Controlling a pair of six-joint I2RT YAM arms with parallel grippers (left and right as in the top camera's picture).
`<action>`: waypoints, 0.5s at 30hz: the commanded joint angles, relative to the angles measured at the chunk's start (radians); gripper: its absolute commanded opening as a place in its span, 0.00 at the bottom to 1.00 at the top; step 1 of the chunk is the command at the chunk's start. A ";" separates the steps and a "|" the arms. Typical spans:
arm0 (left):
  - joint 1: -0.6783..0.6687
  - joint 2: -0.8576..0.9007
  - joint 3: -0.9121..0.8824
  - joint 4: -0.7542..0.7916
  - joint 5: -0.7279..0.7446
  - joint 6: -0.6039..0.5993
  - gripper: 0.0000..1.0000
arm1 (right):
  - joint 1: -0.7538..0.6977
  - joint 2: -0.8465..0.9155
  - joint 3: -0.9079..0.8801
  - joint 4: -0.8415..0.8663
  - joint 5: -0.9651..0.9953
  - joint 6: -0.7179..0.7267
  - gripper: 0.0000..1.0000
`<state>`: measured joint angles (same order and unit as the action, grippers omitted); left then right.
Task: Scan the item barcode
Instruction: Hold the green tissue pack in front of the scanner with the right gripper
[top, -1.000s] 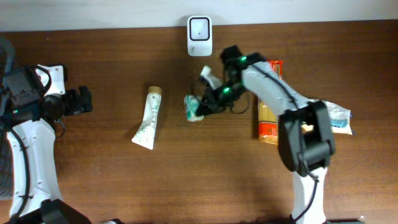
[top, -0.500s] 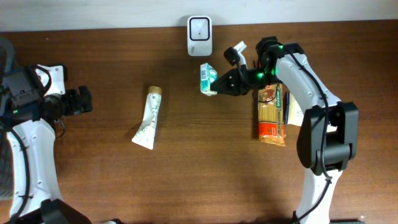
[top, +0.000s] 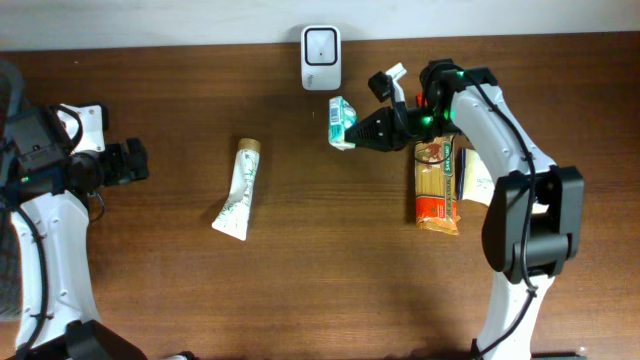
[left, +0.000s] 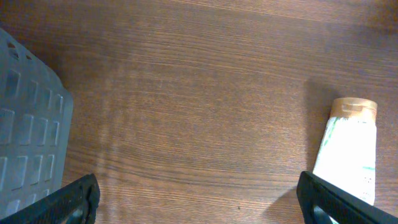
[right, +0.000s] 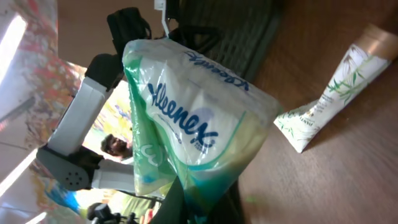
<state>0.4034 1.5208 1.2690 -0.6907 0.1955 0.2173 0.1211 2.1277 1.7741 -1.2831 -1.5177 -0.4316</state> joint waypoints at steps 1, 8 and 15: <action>0.005 0.000 0.009 0.004 0.010 0.009 0.99 | -0.006 -0.056 -0.006 -0.003 -0.026 -0.043 0.04; 0.005 0.000 0.009 0.004 0.010 0.009 0.99 | -0.003 -0.057 0.035 -0.010 0.138 0.024 0.04; 0.005 0.000 0.009 0.004 0.010 0.009 0.99 | 0.146 -0.057 0.389 -0.020 0.946 0.298 0.04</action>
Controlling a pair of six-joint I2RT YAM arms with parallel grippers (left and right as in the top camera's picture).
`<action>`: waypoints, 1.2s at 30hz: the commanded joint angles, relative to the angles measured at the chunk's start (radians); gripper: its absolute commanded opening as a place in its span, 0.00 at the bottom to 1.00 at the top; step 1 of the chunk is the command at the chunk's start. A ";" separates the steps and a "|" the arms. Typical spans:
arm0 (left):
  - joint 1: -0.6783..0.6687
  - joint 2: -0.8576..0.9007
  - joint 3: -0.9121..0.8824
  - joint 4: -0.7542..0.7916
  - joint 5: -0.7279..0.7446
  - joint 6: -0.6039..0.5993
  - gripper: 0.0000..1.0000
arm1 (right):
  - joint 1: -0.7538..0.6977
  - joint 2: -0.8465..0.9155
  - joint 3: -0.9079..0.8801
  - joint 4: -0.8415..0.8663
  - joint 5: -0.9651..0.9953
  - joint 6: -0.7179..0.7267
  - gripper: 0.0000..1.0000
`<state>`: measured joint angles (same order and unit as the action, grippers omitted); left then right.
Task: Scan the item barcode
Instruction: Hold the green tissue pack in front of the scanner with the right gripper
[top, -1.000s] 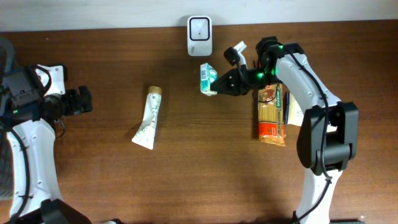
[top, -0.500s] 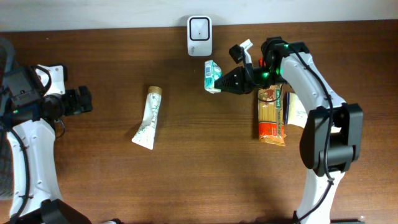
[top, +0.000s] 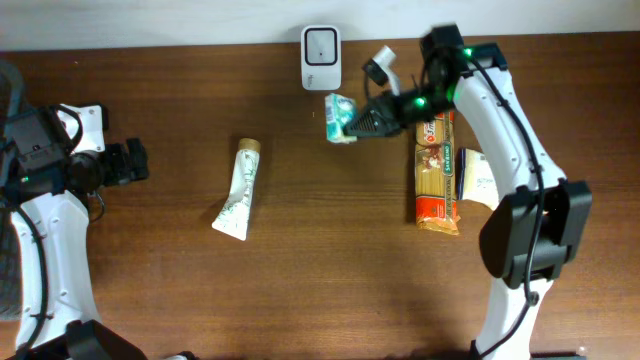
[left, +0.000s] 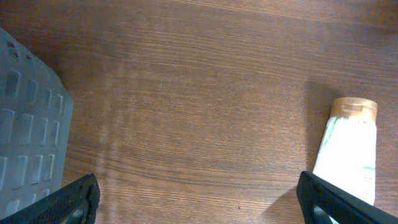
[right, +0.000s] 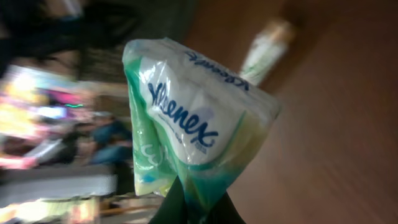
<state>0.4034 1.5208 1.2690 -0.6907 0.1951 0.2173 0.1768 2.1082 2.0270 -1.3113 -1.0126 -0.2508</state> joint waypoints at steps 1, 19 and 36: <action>0.005 0.000 0.009 0.004 0.010 0.009 0.99 | 0.117 -0.038 0.171 0.019 0.559 0.124 0.04; 0.005 0.000 0.009 0.004 0.010 0.009 0.99 | 0.302 0.273 0.198 1.234 1.651 -0.826 0.04; 0.005 0.000 0.009 0.004 0.010 0.009 0.99 | 0.287 0.498 0.198 1.405 1.649 -1.133 0.04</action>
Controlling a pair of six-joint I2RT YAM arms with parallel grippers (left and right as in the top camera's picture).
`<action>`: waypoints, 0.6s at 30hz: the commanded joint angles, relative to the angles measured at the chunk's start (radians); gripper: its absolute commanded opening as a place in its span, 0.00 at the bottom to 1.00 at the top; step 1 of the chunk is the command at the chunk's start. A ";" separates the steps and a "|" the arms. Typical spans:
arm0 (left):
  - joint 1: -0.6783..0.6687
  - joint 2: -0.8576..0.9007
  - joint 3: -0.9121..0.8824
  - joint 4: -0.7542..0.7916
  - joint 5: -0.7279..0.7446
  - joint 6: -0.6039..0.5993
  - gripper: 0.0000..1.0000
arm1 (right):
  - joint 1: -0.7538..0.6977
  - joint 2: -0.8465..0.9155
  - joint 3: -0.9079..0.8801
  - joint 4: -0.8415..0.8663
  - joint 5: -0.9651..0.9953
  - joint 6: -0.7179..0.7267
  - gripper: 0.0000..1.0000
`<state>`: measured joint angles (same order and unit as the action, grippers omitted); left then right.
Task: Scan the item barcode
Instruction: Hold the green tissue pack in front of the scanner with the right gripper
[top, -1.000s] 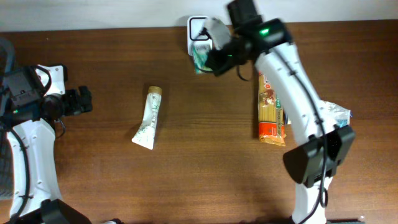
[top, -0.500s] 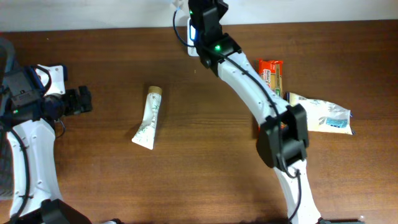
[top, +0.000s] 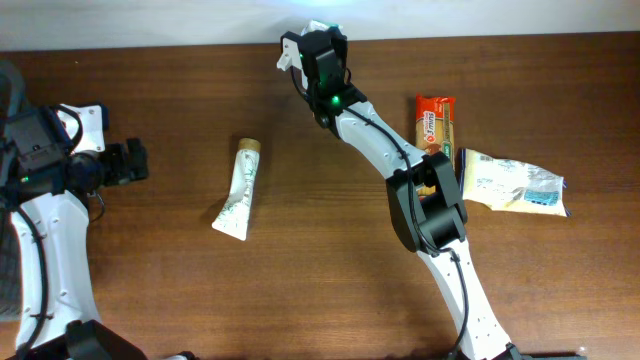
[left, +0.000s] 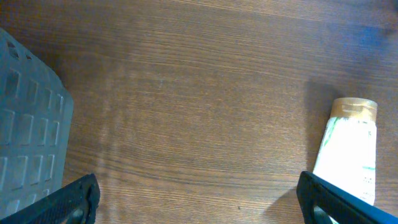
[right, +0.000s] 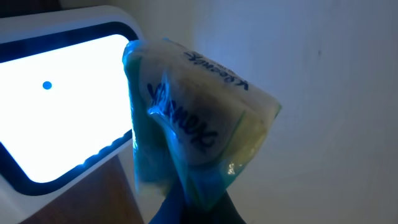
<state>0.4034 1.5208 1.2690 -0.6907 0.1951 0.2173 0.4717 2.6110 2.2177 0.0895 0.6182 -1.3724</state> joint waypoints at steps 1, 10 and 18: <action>0.005 0.000 0.009 0.004 0.010 0.009 0.99 | -0.008 -0.005 0.007 0.005 0.018 -0.011 0.04; 0.005 0.000 0.009 0.001 0.010 0.009 0.99 | -0.007 -0.005 0.007 0.005 0.025 -0.011 0.04; 0.005 0.000 0.009 0.001 0.010 0.009 0.99 | -0.025 -0.172 0.008 -0.286 -0.135 0.418 0.04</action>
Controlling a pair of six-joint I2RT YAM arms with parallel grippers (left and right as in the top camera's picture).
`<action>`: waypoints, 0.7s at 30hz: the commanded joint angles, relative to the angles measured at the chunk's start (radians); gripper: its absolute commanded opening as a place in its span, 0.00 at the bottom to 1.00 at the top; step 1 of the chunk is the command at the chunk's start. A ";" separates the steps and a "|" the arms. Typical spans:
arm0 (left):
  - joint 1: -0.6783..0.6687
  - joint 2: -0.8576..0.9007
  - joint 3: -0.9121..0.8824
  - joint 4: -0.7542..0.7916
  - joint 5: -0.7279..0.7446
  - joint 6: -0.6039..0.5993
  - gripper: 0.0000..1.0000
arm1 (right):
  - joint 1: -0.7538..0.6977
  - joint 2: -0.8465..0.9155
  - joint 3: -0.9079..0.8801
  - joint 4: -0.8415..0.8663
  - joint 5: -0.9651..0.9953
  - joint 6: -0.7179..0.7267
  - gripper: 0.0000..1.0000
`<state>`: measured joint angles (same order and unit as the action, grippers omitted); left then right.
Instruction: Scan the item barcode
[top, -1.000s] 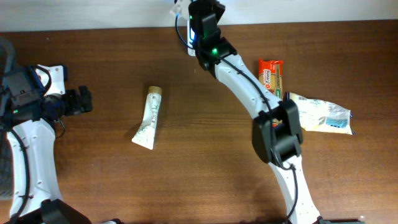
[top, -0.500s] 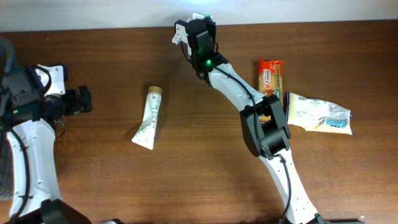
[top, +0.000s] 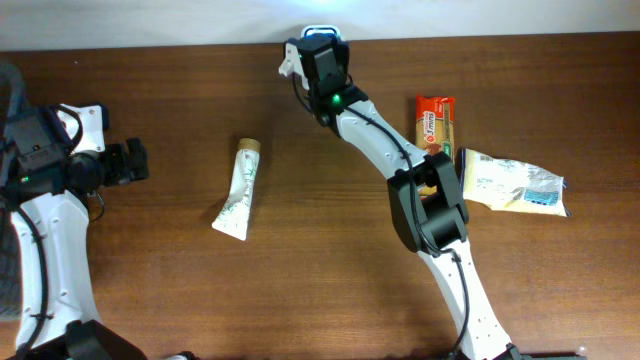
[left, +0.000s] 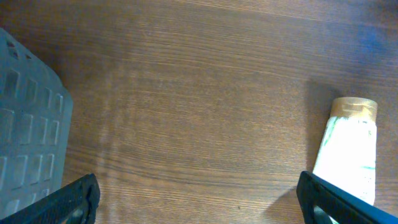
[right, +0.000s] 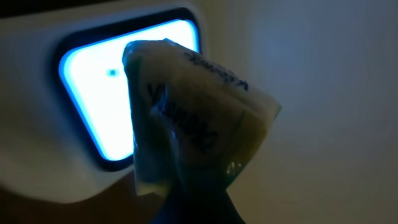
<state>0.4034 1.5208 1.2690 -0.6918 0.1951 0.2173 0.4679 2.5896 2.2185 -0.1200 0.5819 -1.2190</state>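
Note:
A green-and-white Kleenex tissue pack (right: 193, 124) is held in front of the white scanner (right: 74, 162), partly covering its glowing blue window (right: 93, 99). My right gripper (right: 193, 208) is shut on the pack's lower edge. In the overhead view the right wrist (top: 320, 62) sits at the table's far edge, hiding the pack and most of the scanner, of which only a blue glow (top: 320, 30) shows. My left gripper (top: 135, 162) rests at the far left, open and holding nothing, its fingertips (left: 74, 199) low over bare wood.
A white tube with a tan cap (top: 238, 190) lies left of centre and also shows in the left wrist view (left: 348, 149). A pasta pack (top: 436, 118) and a yellow-white bag (top: 515, 182) lie at the right. A grey basket (left: 25, 124) stands by the left arm.
In the right wrist view the scanner's lit window now looks smaller and shows whole, and the view is darker. The pack stays in the right gripper in front of it. The left arm has not moved.
My right gripper first held the tissue pack over the table just below and right of the scanner, then closer to it. Later the wrist was at the scanner with the pack before the lit window, and it is still there. The left arm stayed still, open.

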 joint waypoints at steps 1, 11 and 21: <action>0.005 0.000 0.009 0.002 0.010 0.009 0.99 | -0.029 -0.192 0.007 -0.142 -0.135 0.340 0.04; 0.005 0.000 0.009 0.002 0.010 0.009 0.99 | -0.088 -0.484 0.007 -0.985 -0.320 1.212 0.04; 0.005 0.000 0.009 0.002 0.010 0.009 0.99 | -0.338 -0.427 -0.208 -1.346 -0.423 1.486 0.04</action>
<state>0.4034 1.5208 1.2690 -0.6914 0.1951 0.2173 0.1783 2.1529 2.0937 -1.4960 0.2321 0.2043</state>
